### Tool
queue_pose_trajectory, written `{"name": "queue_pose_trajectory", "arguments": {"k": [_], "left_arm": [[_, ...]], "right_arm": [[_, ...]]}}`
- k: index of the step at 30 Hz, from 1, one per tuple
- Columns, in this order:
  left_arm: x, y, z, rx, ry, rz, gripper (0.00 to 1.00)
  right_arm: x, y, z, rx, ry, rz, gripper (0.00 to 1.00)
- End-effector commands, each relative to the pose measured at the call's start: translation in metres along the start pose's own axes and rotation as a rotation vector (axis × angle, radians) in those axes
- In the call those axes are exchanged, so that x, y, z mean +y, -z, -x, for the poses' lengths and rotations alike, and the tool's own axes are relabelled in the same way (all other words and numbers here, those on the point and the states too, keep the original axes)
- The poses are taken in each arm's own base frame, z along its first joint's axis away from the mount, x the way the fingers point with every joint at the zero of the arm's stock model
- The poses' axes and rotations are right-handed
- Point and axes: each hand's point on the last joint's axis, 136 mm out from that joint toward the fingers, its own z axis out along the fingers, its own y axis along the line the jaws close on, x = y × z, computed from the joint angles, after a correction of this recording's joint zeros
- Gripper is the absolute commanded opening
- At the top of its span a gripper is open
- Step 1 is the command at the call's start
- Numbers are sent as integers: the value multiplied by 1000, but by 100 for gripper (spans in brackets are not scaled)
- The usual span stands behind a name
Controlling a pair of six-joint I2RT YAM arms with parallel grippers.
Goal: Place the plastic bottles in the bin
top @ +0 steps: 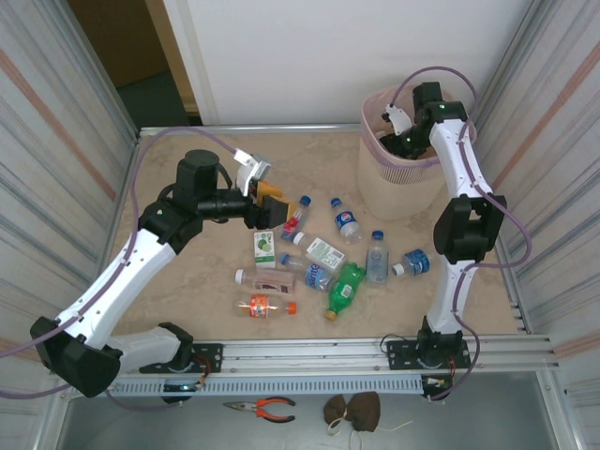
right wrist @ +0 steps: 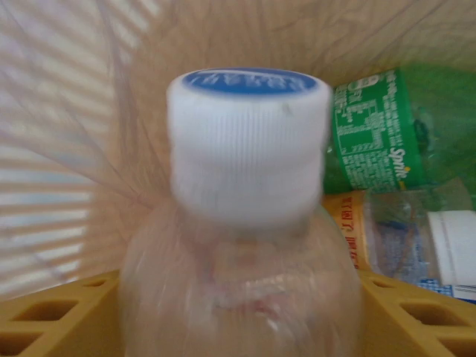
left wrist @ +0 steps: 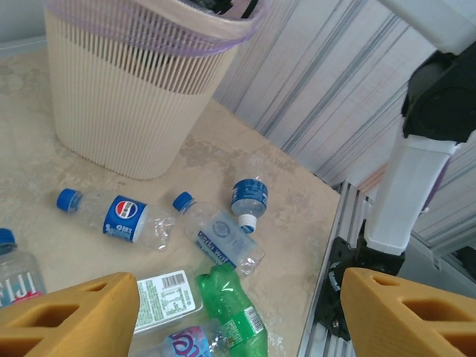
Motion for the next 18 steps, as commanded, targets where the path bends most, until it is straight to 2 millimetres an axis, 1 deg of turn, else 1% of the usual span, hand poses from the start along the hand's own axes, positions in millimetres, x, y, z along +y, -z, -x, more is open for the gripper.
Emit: {"name": "queue_pose_trajectory", "arguments": {"k": [1,6,10,13,16,18], "left_arm": [[8,7,-5,12,-7,66,72],[25,5,-18,51,65,141,72],[39,2,-33,75,143,198,71],[59,5,-48,91,250,300,71],[83,8,-66,74,419,376,71],[103,13,-83,62,545,452,71]], "right_arm": [[9,33,15,-71,21,-14,74],[13,60,23,-135,17,-47,78],[12,85,29,-190,8,-99,78],[12,105,33,-235,3,-135,79],[14,127,35,-282,0,-170,79],[16,143,37,-320,-1,-198,79]]}}
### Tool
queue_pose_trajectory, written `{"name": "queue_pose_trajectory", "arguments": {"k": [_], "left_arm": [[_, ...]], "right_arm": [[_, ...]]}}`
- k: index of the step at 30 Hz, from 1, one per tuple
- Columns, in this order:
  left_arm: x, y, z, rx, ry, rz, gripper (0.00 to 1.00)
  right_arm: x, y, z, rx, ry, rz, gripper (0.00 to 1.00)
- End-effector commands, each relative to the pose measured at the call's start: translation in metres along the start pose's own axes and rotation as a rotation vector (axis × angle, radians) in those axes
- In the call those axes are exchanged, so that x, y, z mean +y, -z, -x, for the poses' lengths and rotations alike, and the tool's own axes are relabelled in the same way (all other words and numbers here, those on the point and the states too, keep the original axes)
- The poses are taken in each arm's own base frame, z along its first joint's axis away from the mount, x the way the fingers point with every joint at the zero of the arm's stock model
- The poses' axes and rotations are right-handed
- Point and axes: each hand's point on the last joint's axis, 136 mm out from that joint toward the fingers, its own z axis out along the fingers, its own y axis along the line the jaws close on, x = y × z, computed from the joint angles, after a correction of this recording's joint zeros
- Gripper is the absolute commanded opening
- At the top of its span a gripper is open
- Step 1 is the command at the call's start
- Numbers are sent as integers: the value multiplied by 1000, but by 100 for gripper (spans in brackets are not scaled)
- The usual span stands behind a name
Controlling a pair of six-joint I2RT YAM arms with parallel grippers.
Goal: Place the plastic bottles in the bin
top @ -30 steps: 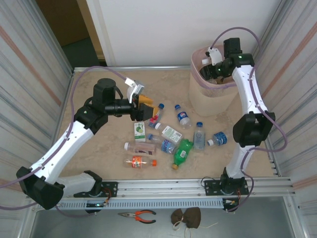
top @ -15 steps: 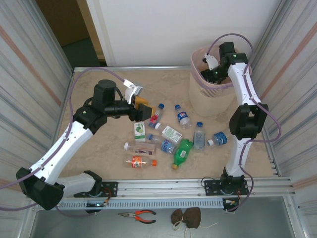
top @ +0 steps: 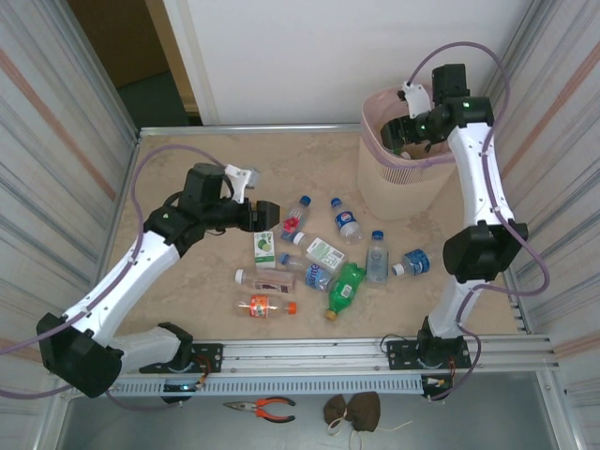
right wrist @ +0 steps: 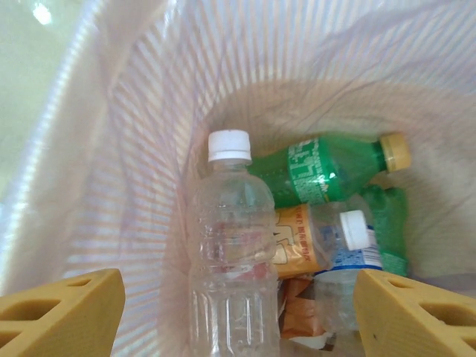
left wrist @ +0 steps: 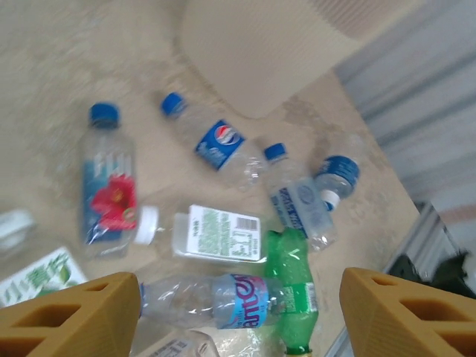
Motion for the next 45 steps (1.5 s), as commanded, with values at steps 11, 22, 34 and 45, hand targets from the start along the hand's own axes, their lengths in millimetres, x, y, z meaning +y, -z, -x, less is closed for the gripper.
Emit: {"name": "queue_pose_trajectory", "arguments": {"k": [11,22,34,45], "left_arm": [[133,3,-101,-5,900,414,70],[153,-13,-174,148,1247,510,70],[145,-38,-179,207,1344,398,63],[143,-41,-181,214,1372,395,55]], "right_arm": [[14,115,30,-340,-21,-112,82],[27,124,15,-377,-46,-73,82],[32,122,10,-371,-42,-65,82],[35,120,10,-366,-33,-55,81]]}}
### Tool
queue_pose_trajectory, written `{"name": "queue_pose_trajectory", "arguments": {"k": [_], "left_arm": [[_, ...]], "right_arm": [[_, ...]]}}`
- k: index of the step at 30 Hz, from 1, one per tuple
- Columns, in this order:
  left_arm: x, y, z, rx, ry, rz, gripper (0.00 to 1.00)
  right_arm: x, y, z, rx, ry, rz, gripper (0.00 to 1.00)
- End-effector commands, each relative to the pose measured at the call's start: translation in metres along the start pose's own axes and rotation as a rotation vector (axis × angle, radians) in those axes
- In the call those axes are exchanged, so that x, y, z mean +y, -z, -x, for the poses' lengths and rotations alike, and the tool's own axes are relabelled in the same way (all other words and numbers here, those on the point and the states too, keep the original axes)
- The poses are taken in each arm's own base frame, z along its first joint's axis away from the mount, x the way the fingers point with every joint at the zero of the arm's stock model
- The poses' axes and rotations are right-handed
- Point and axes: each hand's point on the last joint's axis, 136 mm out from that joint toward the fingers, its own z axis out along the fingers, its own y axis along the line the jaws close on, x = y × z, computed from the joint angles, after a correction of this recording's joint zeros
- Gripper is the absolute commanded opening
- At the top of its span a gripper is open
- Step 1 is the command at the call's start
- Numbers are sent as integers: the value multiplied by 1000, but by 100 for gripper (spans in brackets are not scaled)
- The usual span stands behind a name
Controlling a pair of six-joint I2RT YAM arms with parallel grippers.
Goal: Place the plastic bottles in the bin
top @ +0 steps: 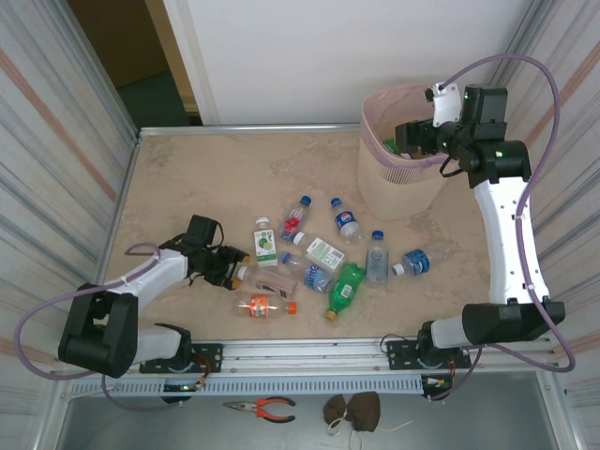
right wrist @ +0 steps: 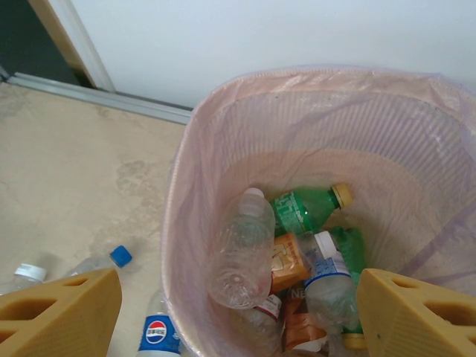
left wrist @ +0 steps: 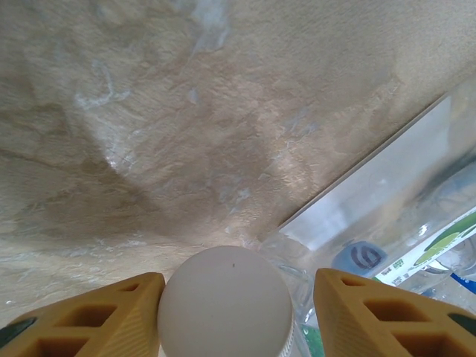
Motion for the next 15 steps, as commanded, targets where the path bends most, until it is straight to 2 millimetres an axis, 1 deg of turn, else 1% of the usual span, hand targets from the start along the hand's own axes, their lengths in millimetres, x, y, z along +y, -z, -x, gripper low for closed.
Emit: {"name": "queue_pose_trajectory", "arguments": {"k": [1,5,9,15], "left_arm": [[6,-5,-3,20,33,18,55],[5,-9,-5,26,32,22,55],[5,-11,-6,33,37,20,47],[-8,0,-5,14,0,-29,41]], "right_arm": [[8,11,7,-39,-5,19,81],[9,12,8,-43,-3,21,81],[9,13,9,-48,0,20,81],[15,19,12,-61,9,22,80]]}}
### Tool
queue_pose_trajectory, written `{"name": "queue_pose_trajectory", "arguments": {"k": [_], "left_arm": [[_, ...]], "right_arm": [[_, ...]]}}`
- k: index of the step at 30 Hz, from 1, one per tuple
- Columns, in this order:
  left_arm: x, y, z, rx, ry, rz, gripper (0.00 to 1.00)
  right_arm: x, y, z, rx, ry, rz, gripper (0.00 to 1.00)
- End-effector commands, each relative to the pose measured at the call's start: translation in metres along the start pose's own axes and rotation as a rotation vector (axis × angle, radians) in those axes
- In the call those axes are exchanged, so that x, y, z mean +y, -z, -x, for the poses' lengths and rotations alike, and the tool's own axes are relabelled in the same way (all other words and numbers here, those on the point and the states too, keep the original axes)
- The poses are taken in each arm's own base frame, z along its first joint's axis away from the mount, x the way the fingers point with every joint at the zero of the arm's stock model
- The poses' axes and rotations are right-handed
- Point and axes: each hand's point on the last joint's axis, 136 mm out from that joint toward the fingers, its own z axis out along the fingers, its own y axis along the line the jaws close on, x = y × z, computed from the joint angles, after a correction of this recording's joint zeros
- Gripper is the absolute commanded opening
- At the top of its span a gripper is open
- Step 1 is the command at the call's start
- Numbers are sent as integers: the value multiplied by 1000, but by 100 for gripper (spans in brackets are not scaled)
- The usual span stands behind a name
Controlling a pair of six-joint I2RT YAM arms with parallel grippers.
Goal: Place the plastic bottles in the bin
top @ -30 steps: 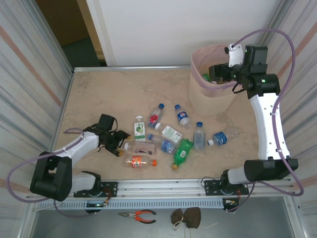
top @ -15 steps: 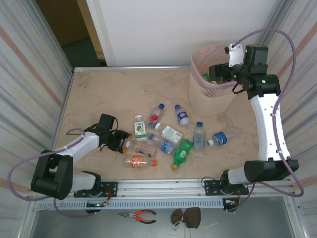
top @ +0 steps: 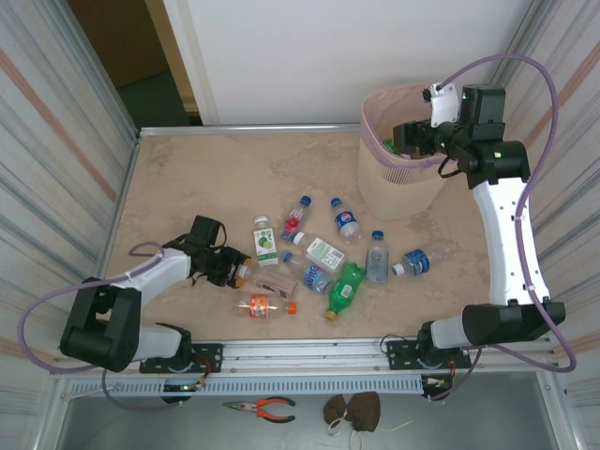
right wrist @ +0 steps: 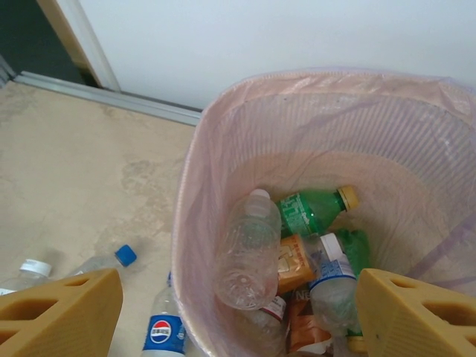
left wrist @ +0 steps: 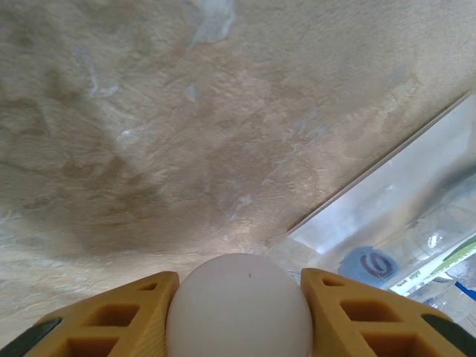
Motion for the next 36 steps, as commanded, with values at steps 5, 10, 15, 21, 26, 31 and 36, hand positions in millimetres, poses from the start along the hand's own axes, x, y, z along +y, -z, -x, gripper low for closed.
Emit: {"name": "queue_pose_trajectory", "arguments": {"k": [5,10,15,21,26,31,36], "left_arm": [[-36,32,-7,-23,-114,-128,38],[-80,71,-17,-82,-308,-274,36],[-124,113,-32,-144,-526,-422,36],[-175,165,-66,-175,-816,-647,33],[-205,209,-90,-238,-990,-830,31],[-226,240,-107,-299,-1127,-930,31],[-235,258,-121,-312,-1220,-970,31]], "right_arm": [[19,26,12,-67,12,36,80],[41,32,9,-73,22,135,80],[79,42,8,-109,47,324,81],[139,49,-2,-117,105,554,83],[186,48,-15,-114,167,666,86],[230,36,-27,-76,202,735,89],[274,26,-37,-27,251,804,99]]}}
